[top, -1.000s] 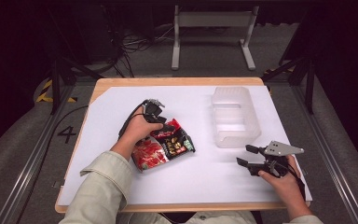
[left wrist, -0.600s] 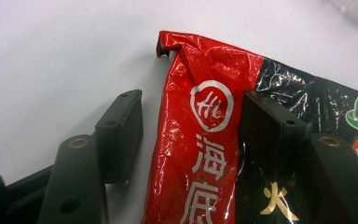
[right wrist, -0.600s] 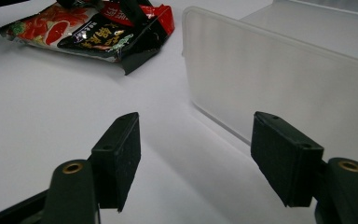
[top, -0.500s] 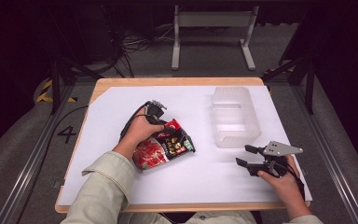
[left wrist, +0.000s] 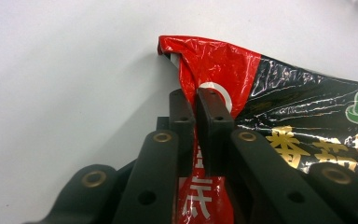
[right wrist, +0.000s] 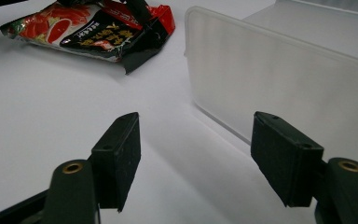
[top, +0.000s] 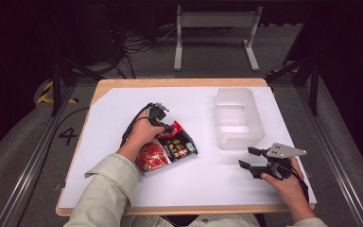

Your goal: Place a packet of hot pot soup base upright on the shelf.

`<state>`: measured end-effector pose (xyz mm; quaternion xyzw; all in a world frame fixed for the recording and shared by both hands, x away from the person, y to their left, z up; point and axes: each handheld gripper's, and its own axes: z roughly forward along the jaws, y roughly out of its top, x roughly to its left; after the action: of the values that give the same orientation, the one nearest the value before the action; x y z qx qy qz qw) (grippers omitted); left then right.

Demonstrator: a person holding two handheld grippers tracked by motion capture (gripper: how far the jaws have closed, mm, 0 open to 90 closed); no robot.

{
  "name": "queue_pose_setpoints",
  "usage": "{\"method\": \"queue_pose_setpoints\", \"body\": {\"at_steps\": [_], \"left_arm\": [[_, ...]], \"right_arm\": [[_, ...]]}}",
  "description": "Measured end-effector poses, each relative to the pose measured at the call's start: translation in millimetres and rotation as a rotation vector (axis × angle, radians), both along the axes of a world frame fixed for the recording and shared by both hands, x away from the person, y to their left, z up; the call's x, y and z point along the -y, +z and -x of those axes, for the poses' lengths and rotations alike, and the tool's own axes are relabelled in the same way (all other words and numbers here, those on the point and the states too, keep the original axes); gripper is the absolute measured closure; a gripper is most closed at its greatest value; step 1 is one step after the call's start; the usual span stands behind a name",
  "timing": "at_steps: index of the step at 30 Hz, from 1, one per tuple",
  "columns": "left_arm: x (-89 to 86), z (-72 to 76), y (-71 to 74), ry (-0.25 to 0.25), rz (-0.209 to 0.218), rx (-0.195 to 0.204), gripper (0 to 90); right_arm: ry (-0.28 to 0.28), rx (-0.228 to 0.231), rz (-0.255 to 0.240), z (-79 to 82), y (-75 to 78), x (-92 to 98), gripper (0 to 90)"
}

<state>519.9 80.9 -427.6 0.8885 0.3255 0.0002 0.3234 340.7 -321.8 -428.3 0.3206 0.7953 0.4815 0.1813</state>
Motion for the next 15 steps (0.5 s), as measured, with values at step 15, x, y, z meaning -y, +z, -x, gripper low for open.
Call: {"method": "queue_pose_setpoints", "body": {"at_steps": [15], "left_arm": [[-18.9, 11.0, 26.8, 0.043, 0.061, 0.032, 88.4]], "right_arm": [[-0.002, 0.001, 0.001, 0.0, 0.9, 0.3, 34.6]]}}
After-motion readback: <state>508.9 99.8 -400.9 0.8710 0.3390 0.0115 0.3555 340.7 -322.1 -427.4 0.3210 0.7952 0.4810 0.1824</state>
